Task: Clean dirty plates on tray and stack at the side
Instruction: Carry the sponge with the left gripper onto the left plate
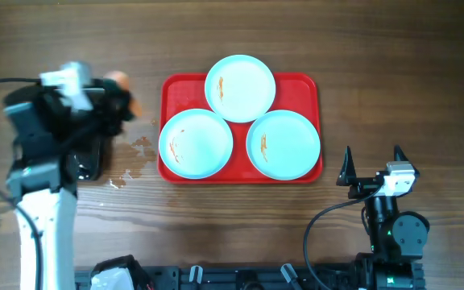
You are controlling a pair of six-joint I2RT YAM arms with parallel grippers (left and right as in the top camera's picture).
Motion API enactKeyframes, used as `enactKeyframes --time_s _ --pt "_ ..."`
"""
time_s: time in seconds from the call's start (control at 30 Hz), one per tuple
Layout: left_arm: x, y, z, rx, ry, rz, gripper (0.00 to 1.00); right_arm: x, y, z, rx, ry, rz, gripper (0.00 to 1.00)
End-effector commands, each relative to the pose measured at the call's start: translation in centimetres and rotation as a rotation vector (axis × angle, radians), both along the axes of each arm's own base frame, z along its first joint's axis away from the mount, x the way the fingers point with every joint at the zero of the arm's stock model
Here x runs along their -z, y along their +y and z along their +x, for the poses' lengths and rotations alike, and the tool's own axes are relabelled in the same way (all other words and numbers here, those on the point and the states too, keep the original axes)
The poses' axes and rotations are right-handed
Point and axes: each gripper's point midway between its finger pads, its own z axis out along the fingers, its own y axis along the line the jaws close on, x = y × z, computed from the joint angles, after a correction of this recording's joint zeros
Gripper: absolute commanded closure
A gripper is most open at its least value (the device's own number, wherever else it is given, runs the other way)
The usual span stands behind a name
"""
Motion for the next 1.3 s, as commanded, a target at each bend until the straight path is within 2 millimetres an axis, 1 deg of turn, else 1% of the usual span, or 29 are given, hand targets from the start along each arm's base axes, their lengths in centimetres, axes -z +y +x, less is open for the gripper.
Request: enactKeyframes --time_s 0.0,0.17,0.23,0.3,0.33,0.43,0.5,0.57,0.63,0.73,0.77,0.8,0.83,0.87,0.9,1.0,1.1,1.13,1.23,1.27 --pt "4.3 -6.4 -1.1 0.142 0.168 0.043 0.96 -0.1 -0.1 0.0 0.006 -0.007 -0.009 0.00" --pt "9.4 -11.4 -2.3 0.253 0.293 0.195 0.96 -0.1 -0.1 0.0 0.006 -0.007 -0.009 0.00" --pt "11.7 -13.0 -2.9 0.292 0.350 0.242 0.96 -0.1 -0.1 0.0 0.006 -0.007 -0.010 0.00" --pt "14.3 -13.4 -3.1 0.272 0.421 0.301 0.96 -0.1 -0.1 0.0 0.006 -0.007 -0.010 0.00" --pt "15.9 -13.3 -3.2 0.249 0.464 0.339 0.96 -0.1 -0.1 0.0 0.006 -0.007 -0.009 0.00" --pt "18.6 -13.2 -3.3 0.213 0.531 0.388 0.96 -0.1 -0.1 0.0 0.006 -0.007 -0.009 0.00" --pt "19.8 -13.4 -3.0 0.217 0.547 0.395 0.96 -0.1 -0.1 0.0 0.006 -0.007 -0.009 0.00" --pt "20.5 -13.5 -2.5 0.211 0.544 0.400 0.96 -0.1 -0.1 0.0 0.006 -0.007 -0.009 0.01" --pt "20.8 -13.3 -2.0 0.199 0.533 0.411 0.96 -0.1 -0.1 0.0 0.006 -0.007 -0.009 0.00" --pt "20.9 -13.2 -1.9 0.193 0.530 0.417 0.96 -0.1 -0.1 0.0 0.006 -0.007 -0.009 0.00" --pt "20.9 -13.2 -1.9 0.193 0.530 0.417 0.89 -0.1 -0.1 0.0 0.006 -0.007 -0.009 0.00" --pt "20.9 -13.2 -1.9 0.192 0.531 0.417 0.70 -0.1 -0.1 0.0 0.006 -0.007 -0.009 0.00" --pt "20.9 -13.1 -1.9 0.190 0.531 0.416 0.38 -0.1 -0.1 0.0 0.006 -0.007 -0.009 0.00" --pt "20.9 -13.1 -1.9 0.190 0.531 0.416 0.21 -0.1 -0.1 0.0 0.006 -0.007 -0.009 0.00" --pt "20.8 -13.1 -1.9 0.190 0.529 0.415 0.00 -0.1 -0.1 0.0 0.006 -0.007 -0.009 0.00" --pt "20.1 -13.2 -1.7 0.188 0.511 0.409 0.00 -0.1 -0.1 0.0 0.006 -0.007 -0.009 0.00" --pt "18.8 -13.0 -1.5 0.177 0.488 0.398 0.00 -0.1 -0.1 0.0 0.006 -0.007 -0.009 0.00" --pt "18.0 -12.8 -1.3 0.170 0.475 0.392 0.00 -0.1 -0.1 0.0 0.006 -0.007 -0.009 0.00" --pt "14.1 -12.1 -1.1 0.144 0.421 0.368 0.00 -0.1 -0.1 0.0 0.006 -0.007 -0.009 0.00" --pt "13.2 -11.9 -1.2 0.139 0.407 0.362 0.00 -0.1 -0.1 0.0 0.006 -0.007 -0.009 0.00"
